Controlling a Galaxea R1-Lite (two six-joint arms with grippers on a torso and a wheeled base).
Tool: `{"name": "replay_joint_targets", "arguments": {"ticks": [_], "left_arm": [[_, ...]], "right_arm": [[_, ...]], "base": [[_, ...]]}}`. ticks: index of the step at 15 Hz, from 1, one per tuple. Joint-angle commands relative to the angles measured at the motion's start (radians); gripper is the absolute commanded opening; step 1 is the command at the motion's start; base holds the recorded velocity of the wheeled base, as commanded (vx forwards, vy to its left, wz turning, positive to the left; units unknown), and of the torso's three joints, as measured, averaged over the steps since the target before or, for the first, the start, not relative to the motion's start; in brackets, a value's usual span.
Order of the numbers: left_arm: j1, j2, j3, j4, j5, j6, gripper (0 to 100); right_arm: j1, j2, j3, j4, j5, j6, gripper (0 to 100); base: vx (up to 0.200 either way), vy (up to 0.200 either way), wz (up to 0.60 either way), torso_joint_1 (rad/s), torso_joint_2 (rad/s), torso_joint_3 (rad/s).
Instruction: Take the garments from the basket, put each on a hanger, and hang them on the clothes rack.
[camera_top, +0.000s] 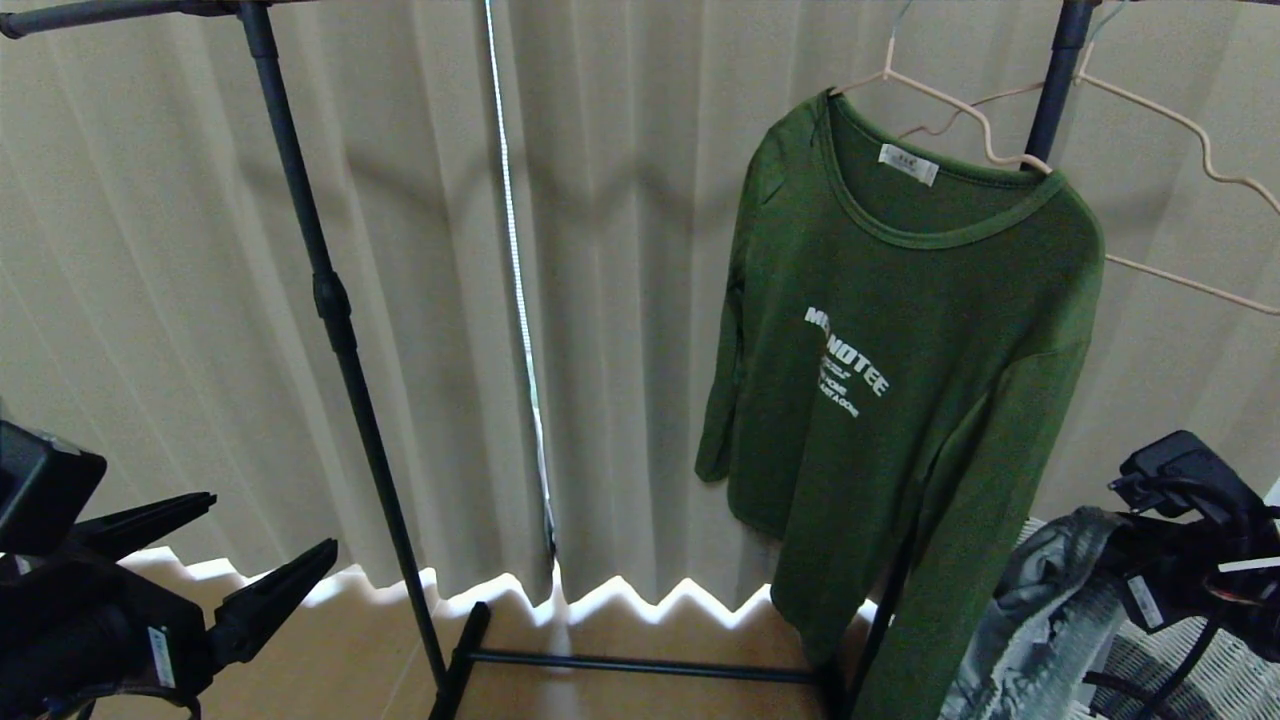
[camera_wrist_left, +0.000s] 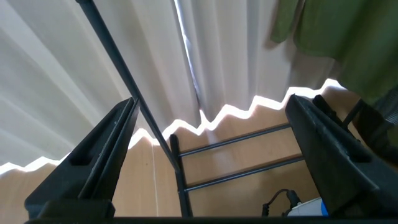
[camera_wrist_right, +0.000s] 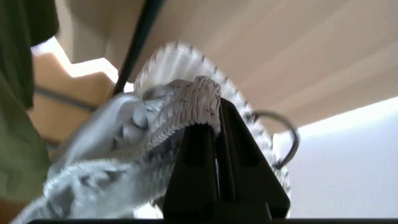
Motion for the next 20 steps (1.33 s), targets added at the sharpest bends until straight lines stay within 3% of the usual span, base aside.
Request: {"name": "replay_joint_targets", "arguments": {"ticks": [1, 16, 20], "left_arm": [[0.001, 0.0, 0.0, 0.0, 0.001, 0.001, 100], [0.006, -0.014, 0.002, 0.0, 0.003, 0.003, 100], [0.043, -0.003, 0.025, 0.0, 0.003, 0.034, 100]], "right_arm": [[0.015, -0.077, -0.003, 0.001, 0.009, 0.0, 0], [0.05, -0.082, -0.003, 0.001, 0.009, -0.002, 0], [0.052, -0.08, -0.006, 0.003, 0.009, -0.002, 0]], "base": [[0.0, 0.0, 0.0, 0.0, 0.0, 0.0], [-0.187, 0.0, 0.0, 0.0, 0.0, 0.004], [0.0, 0.0, 0.0, 0.0, 0.0, 0.0]]}}
